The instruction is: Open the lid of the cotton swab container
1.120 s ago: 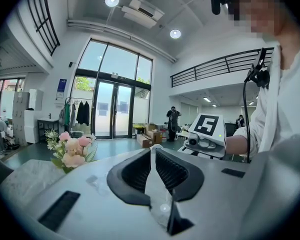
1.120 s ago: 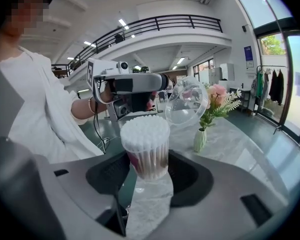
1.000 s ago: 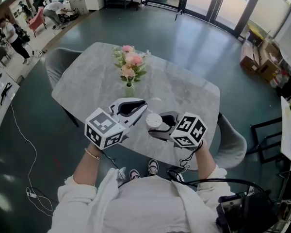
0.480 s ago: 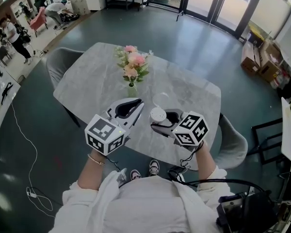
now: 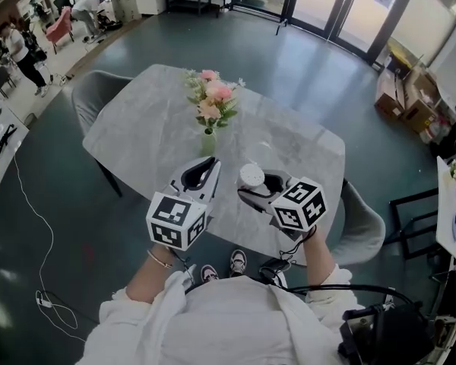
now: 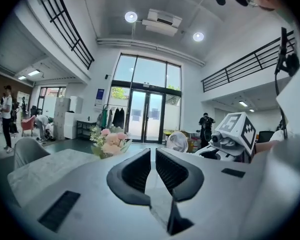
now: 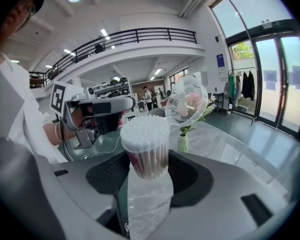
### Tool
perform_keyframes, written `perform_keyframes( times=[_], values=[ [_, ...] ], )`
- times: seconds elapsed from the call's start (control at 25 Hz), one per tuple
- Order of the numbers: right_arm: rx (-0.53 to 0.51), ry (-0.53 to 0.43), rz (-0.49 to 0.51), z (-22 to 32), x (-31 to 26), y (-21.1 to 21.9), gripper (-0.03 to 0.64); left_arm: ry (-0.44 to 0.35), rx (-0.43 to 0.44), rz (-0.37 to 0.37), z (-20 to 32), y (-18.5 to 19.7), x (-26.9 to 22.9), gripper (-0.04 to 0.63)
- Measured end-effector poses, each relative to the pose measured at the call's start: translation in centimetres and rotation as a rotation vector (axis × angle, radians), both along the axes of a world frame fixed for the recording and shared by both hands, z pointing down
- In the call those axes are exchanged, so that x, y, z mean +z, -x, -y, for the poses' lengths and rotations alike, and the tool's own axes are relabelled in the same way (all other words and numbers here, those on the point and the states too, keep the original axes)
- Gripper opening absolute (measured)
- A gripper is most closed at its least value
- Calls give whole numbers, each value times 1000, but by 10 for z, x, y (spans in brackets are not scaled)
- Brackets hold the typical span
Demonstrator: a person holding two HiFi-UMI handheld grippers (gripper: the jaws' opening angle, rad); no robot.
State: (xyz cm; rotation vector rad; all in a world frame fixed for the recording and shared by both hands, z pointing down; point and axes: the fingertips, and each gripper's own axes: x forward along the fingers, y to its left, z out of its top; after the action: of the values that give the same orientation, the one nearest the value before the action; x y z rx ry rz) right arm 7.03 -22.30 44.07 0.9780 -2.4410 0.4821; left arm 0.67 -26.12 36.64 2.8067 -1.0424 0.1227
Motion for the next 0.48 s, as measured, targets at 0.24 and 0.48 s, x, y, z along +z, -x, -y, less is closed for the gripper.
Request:
perform_keyframes(
  times=[0.24,0.48],
  values=[
    [106,-22,8,-3,-2,0,290,17,-64,23,-12,0,26,34],
    [166,-40,43,-17,-4,5,290,88,-106,37,-25,6,52,34]
  ],
)
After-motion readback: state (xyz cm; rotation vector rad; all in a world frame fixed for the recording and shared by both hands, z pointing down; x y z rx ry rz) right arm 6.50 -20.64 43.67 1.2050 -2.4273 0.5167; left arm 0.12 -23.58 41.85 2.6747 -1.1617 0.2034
